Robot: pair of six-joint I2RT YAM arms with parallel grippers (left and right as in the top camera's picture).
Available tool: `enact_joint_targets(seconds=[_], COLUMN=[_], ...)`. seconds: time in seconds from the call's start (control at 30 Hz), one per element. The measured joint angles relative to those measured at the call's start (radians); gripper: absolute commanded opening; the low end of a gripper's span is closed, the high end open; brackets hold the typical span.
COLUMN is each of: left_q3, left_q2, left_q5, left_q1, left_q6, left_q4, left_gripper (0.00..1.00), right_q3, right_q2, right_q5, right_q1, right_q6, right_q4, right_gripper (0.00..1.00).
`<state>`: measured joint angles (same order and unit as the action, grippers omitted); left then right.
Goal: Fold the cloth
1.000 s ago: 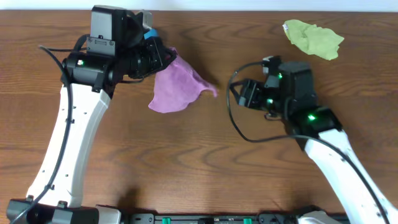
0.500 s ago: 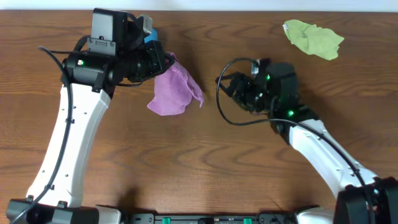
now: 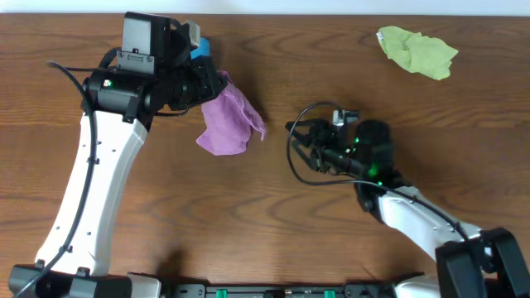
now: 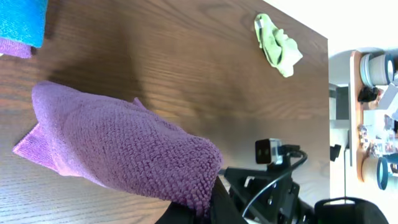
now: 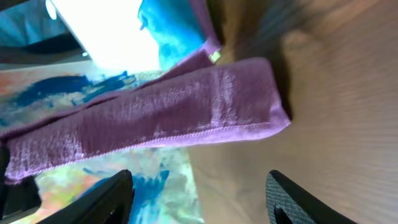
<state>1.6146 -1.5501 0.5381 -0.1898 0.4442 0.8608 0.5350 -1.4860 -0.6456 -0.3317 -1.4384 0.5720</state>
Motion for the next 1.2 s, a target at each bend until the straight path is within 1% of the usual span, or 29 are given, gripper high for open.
enact_joint_targets(seconds=[0.23,0.5,0.77,1.2], left_q3=[-0.005,-0.006,-0.006,-0.038], left_q2=[0.000,0.000,0.000,0.000], left_q5=[-0.001,-0.004,-0.005,-0.007], left_q1=[0.000,0.000,0.000,0.000], left_q6=[0.000,0.000,0.000,-0.004], left_q4=[0.001,0.003,0.004,0.026], left_gripper=[0.06,0.06,0.06,0.06], right_q3=[-0.003,-0.007,-0.007,-0.006], right_q2=[-0.010,-0.167,-0.281,-0.325], right_q5=[0.058,0.127,0.197,0.309], right_q1=[-0.092,-0.166,-0.206,-0.212], right_q6=[-0.087,-0.207,-0.283,-0.325], right_q4=[0.058,0.301,0.426,0.444], right_gripper=[0.69,0.69,0.69,0.69])
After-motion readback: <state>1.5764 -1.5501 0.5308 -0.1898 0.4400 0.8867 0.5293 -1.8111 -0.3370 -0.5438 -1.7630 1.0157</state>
